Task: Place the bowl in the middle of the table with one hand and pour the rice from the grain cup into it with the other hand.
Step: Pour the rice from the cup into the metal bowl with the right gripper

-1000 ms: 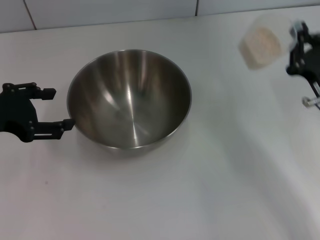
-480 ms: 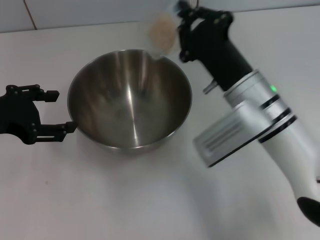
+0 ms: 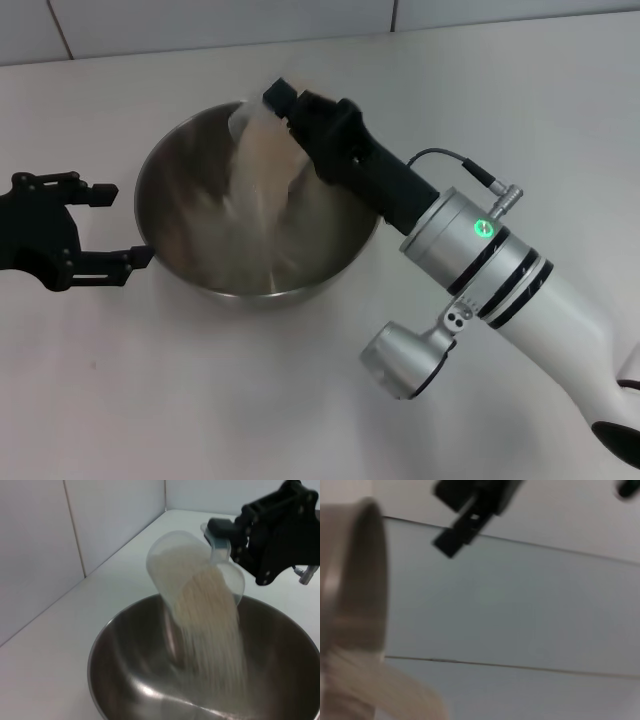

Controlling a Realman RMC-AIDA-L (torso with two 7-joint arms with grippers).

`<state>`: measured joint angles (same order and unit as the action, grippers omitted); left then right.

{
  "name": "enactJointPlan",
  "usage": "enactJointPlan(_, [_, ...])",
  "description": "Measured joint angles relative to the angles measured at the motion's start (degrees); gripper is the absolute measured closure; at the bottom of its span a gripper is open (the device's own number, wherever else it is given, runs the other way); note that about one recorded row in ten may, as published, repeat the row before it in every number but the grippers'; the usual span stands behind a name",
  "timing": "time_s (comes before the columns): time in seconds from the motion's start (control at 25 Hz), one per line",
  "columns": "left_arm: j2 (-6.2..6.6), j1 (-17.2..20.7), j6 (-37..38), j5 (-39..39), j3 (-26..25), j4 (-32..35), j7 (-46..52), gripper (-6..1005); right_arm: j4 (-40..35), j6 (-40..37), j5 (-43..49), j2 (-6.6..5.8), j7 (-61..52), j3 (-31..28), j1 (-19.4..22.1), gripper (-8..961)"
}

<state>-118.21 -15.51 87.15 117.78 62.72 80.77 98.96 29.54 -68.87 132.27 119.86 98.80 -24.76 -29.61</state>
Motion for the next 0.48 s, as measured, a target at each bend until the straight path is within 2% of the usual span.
enactJointPlan(0.04, [0.00, 0.0, 0.0, 0.0, 0.0, 0.0, 0.0, 184, 0.2, 1.0, 0.1, 0.01, 5.7, 0.0, 0.1, 904])
enactJointPlan(0.16, [0.00, 0.0, 0.0, 0.0, 0.1, 0.0, 0.0, 184, 0.4, 1.8, 0.2, 0.02, 11.2, 0.0, 0.1, 900])
enactJointPlan(0.36, [0.00, -0.1, 0.0, 0.0, 0.4, 0.0, 0.0, 184, 1.6, 3.6, 0.4, 0.02, 28.0, 0.1, 0.1, 892])
enactJointPlan(0.48, [0.00, -0.2, 0.0, 0.0, 0.5, 0.0, 0.0, 185, 1.6, 3.9, 0.7, 0.02, 33.4, 0.4, 0.1, 888])
